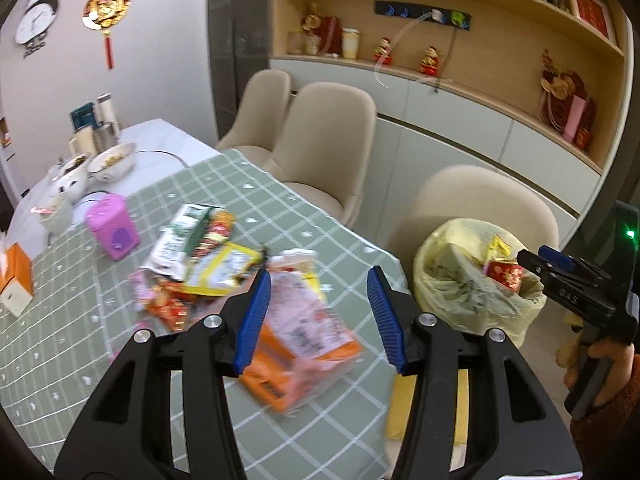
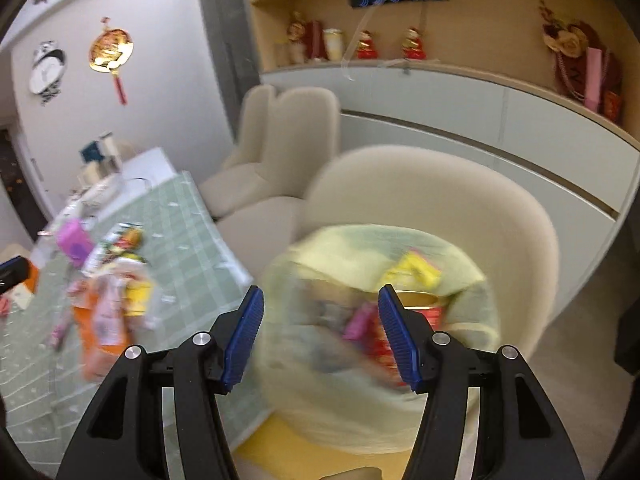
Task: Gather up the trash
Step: 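Grasp the pink candy toy with the left gripper while the right grasps a pink wrapper, then carry both items to the bin and release them inside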
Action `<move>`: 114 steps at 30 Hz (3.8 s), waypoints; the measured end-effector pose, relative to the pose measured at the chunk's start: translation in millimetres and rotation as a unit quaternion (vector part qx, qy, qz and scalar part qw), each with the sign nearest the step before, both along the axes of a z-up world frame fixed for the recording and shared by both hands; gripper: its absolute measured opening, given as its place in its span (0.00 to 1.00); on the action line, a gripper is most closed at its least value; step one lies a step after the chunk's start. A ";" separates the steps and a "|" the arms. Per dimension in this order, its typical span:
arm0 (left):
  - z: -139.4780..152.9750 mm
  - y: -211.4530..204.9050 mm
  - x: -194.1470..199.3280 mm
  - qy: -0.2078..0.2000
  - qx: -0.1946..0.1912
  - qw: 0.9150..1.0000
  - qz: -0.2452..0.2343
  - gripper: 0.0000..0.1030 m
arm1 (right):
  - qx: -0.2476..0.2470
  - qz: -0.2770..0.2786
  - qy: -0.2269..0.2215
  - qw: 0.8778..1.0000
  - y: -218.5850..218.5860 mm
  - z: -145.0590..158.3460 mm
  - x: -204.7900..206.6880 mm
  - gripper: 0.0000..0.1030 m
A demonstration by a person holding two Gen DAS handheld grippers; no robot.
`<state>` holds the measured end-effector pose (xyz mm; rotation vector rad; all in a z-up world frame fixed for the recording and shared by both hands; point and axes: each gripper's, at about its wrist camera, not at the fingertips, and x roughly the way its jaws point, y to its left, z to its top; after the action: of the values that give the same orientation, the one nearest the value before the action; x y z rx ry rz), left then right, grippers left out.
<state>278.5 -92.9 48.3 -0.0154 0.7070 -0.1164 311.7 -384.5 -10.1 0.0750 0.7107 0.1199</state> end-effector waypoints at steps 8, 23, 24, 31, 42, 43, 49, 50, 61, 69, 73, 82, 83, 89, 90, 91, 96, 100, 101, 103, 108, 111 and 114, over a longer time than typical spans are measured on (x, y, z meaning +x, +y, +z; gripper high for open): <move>-2.0 92.7 -26.7 -0.008 -0.016 0.998 0.062 0.47 | -0.006 0.091 -0.003 0.996 118.5 3.0 -12.3 0.54; -104.1 260.9 -62.8 0.078 -0.119 0.988 0.062 0.47 | -0.045 0.158 0.010 0.986 255.3 -12.5 -23.4 0.54; -109.9 265.0 -61.4 0.083 -0.126 0.987 0.060 0.47 | -0.047 0.155 0.012 0.987 257.2 -14.1 -23.0 0.54; -142.9 261.1 -24.2 0.112 -0.111 0.987 0.025 0.47 | -0.058 0.132 0.040 0.989 256.9 -27.8 -18.2 0.54; -173.8 239.3 18.2 0.152 -0.082 0.985 0.023 0.36 | -0.092 0.141 0.040 0.985 264.6 -34.6 -8.0 0.54; -171.2 238.5 18.6 0.148 -0.082 0.985 0.023 0.18 | -0.092 0.151 0.043 0.983 269.9 -36.2 -3.3 0.54; -154.1 262.8 14.5 0.144 -0.116 0.981 0.053 0.07 | -0.086 0.221 0.065 0.969 313.4 -48.3 26.0 0.54; -150.8 269.9 12.4 0.142 -0.119 0.981 0.064 0.07 | -0.086 0.236 0.068 0.966 323.7 -50.0 32.4 0.53; -150.0 337.2 -12.8 0.151 -0.143 0.963 0.172 0.07 | -0.098 0.359 0.106 0.922 454.3 -82.0 98.3 0.47; -146.9 337.6 -20.2 0.143 -0.141 0.964 0.176 0.07 | -0.131 0.359 0.166 0.909 484.6 -120.4 126.6 0.31; -147.9 336.8 -18.8 0.145 -0.147 0.963 0.172 0.07 | -0.114 0.365 0.165 0.909 475.0 -114.9 120.4 0.15; -145.0 328.6 -14.4 0.141 -0.150 0.966 0.156 0.07 | -0.072 0.342 0.120 0.929 439.4 -63.7 103.7 0.13; -145.0 327.4 -13.7 0.141 -0.151 0.966 0.153 0.06 | -0.064 0.336 0.114 0.933 433.4 -56.3 101.2 0.13; -132.9 318.2 -9.7 0.128 -0.158 0.971 0.126 0.03 | -0.056 0.301 0.078 0.949 401.8 -24.4 79.2 0.13; -128.3 314.5 -10.0 0.124 -0.156 0.973 0.120 0.02 | -0.056 0.292 0.072 0.952 393.3 -19.6 73.9 0.13; -122.1 310.7 -9.3 0.117 -0.154 0.975 0.112 0.01 | -0.056 0.284 0.068 0.955 384.9 -15.9 69.8 0.13; -98.9 293.4 -8.2 0.090 -0.134 0.984 0.078 0.01 | -0.045 0.242 0.059 0.967 339.1 -3.3 49.0 0.13; -112.8 306.2 -21.4 0.088 -0.161 0.979 0.090 0.41 | -0.043 0.215 0.057 0.974 306.3 -0.1 30.4 0.13; -119.1 311.1 -25.6 0.089 -0.163 0.977 0.101 0.43 | -0.041 0.207 0.059 0.976 301.0 -0.4 27.0 0.13; -133.9 317.3 -32.8 0.099 -0.151 0.977 0.117 0.44 | -0.033 0.190 0.063 0.979 287.7 -2.2 19.1 0.13; -168.1 315.2 -30.0 0.139 -0.116 0.977 0.117 0.44 | -0.032 0.169 0.069 0.983 277.9 -8.4 1.6 0.13; -174.7 304.7 -25.7 0.138 -0.108 0.979 0.105 0.46 | -0.043 0.161 0.069 0.984 278.4 -9.6 -7.4 0.13; -174.1 294.4 -17.4 0.139 -0.110 0.980 0.094 0.39 | -0.043 0.150 0.068 0.985 271.4 -8.5 -14.0 0.13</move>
<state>261.1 201.5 -125.8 -0.3149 0.9645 -0.0101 297.6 -113.1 -18.6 -0.1086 0.8597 0.3756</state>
